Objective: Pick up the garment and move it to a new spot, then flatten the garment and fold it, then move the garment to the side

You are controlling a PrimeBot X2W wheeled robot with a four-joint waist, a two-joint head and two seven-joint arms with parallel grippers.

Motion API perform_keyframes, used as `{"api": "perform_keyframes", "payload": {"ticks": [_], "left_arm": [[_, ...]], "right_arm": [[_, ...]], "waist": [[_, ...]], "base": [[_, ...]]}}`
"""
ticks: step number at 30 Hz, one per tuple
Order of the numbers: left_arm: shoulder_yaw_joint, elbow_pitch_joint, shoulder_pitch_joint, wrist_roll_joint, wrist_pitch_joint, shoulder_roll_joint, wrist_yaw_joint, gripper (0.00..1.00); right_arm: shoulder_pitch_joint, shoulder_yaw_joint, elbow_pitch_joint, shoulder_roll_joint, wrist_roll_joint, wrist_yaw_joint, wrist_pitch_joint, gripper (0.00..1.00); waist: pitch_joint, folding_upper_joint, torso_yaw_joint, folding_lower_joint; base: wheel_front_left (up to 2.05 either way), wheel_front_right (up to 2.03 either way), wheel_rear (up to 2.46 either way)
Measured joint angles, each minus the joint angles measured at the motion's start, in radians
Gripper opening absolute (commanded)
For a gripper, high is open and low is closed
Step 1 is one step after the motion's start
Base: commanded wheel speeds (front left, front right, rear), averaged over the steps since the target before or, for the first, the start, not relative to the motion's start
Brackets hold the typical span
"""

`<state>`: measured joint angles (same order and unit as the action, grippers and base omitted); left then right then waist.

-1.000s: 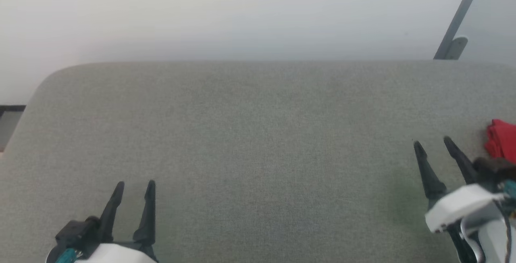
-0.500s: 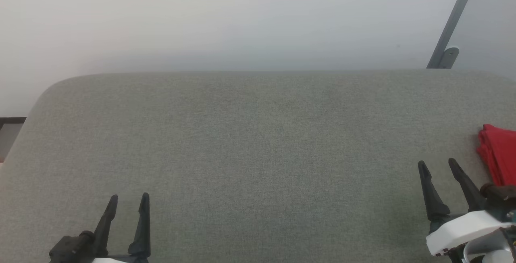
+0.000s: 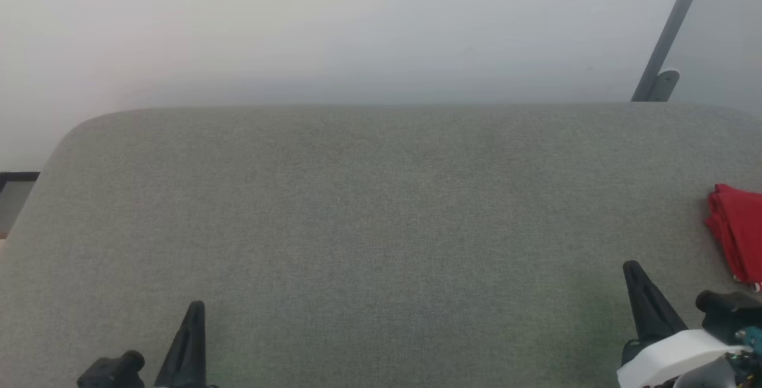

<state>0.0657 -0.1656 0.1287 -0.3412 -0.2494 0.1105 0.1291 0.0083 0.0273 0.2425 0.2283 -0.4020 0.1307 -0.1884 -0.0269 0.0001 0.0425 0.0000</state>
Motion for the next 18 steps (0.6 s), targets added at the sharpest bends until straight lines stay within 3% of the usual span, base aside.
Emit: {"api": "perform_keyframes", "payload": {"ticks": [18], "left_arm": [[0.007, -0.019, -0.036, -0.294, 0.082, -0.016, 0.000, 0.00]], "right_arm": [[-0.014, -0.033, 0.000, -0.040, -0.279, 0.000, 0.070, 0.00]], "waist": [[0.004, 0.0000, -0.006, 0.0000]], "base": [[0.00, 0.00, 0.00]]}}
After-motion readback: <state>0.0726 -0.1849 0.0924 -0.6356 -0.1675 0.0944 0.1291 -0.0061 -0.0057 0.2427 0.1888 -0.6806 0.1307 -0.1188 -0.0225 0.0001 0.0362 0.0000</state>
